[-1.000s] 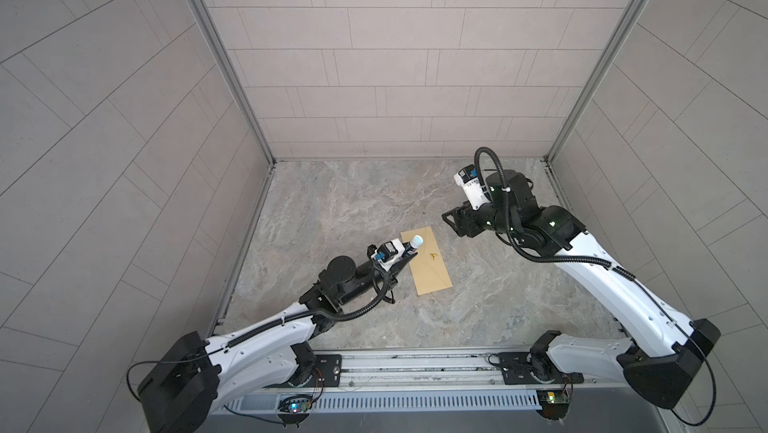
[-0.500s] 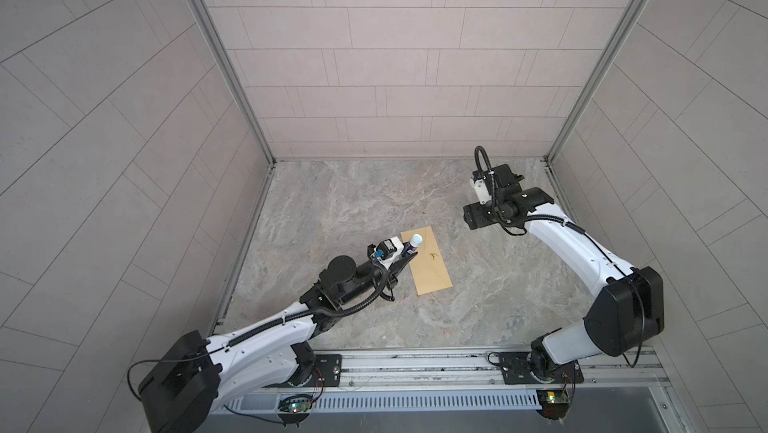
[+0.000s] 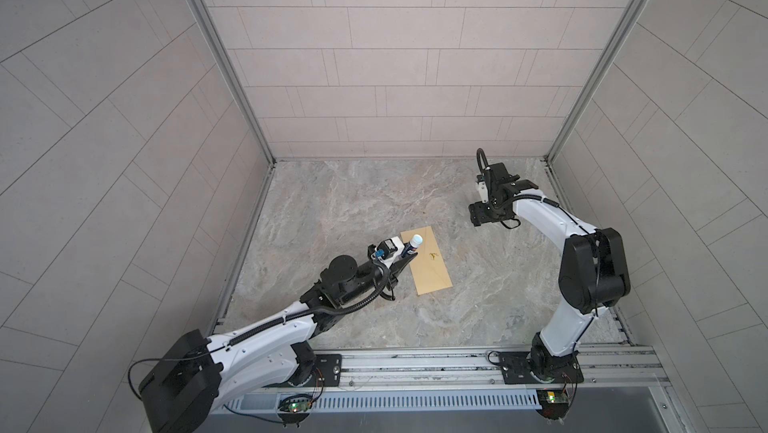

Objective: Place the letter into the envelope and seal it
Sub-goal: 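Lower the open right gripper onto the dark-blue cap and close it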

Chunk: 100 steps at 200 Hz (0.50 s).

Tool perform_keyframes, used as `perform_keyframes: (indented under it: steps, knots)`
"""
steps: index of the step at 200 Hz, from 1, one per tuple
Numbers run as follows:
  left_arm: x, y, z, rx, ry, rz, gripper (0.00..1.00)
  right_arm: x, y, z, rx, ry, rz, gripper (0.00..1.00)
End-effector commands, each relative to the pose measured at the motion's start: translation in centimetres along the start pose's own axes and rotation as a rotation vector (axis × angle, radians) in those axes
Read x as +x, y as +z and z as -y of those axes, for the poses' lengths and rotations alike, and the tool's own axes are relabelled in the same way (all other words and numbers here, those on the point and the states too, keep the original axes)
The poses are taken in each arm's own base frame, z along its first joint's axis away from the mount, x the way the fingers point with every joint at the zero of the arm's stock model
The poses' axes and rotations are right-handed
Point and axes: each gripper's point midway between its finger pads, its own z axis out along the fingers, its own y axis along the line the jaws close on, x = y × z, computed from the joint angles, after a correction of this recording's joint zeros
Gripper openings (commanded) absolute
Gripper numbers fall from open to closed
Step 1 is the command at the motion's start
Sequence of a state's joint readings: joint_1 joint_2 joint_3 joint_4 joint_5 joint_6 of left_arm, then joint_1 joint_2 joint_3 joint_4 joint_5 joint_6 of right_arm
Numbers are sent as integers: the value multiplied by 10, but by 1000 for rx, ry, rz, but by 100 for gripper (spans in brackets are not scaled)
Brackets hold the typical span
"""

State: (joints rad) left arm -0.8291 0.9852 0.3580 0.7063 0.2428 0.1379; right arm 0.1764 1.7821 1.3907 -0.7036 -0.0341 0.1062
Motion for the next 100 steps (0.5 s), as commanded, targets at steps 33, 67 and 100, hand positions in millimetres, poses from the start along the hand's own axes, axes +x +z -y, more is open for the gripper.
perform_keyframes:
  steps: [33, 67, 100]
  knots:
    - [-15, 0, -3, -13, -3, 39, 0, -8, 28, 8, 48, -3, -77, 74]
    - [-14, 1, -4, -15, -4, 34, 0, -12, 42, 9, 57, -6, -91, 67]
    - [-12, 4, -2, 0, -3, 29, 0, -14, 53, 9, 64, -10, -104, 59]
